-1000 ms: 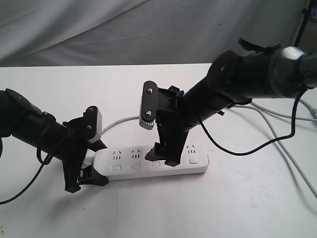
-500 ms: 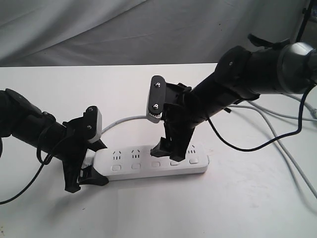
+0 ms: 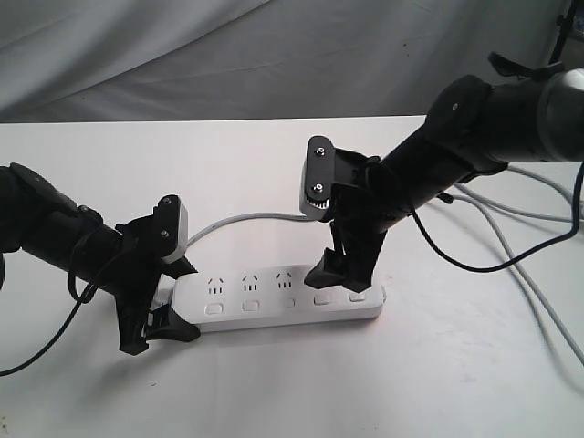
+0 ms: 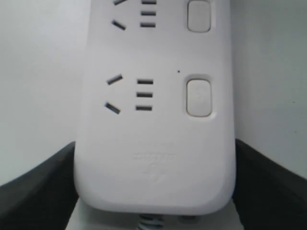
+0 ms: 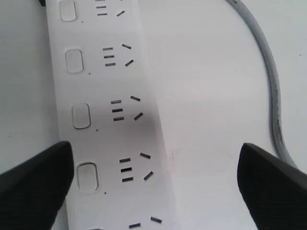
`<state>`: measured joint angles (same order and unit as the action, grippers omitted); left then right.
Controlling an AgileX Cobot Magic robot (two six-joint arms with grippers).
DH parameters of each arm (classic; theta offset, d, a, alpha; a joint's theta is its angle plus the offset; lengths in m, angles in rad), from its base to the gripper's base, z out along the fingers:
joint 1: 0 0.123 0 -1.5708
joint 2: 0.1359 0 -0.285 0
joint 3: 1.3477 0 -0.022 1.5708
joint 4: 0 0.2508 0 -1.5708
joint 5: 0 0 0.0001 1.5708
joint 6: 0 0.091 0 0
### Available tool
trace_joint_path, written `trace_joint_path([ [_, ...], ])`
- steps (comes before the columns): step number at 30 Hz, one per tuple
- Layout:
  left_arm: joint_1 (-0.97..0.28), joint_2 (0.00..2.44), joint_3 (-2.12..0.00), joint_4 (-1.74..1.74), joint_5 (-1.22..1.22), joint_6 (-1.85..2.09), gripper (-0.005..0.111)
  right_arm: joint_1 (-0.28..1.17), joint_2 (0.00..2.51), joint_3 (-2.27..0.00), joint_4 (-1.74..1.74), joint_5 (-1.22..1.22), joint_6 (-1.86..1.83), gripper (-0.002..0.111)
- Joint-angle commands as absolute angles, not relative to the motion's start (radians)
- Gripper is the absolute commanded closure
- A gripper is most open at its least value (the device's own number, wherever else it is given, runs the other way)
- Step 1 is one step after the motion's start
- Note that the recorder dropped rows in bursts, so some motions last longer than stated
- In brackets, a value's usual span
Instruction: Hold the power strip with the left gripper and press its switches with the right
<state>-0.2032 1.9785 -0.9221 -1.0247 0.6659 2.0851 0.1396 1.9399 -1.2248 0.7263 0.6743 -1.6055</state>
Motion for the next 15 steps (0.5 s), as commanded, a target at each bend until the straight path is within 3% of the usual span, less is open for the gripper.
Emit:
trace_joint_path([
  [1, -0.210, 1.979, -0.925, -1.017, 0.629, 2.094, 0.107, 0.137, 1.930, -1.200, 0.724, 0.645, -1.627, 0.024],
  [15, -0.210, 1.979, -0.925, -1.017, 0.629, 2.094, 0.107, 0.138, 1.979, -1.182, 0.777, 0.589, -1.693, 0.024],
])
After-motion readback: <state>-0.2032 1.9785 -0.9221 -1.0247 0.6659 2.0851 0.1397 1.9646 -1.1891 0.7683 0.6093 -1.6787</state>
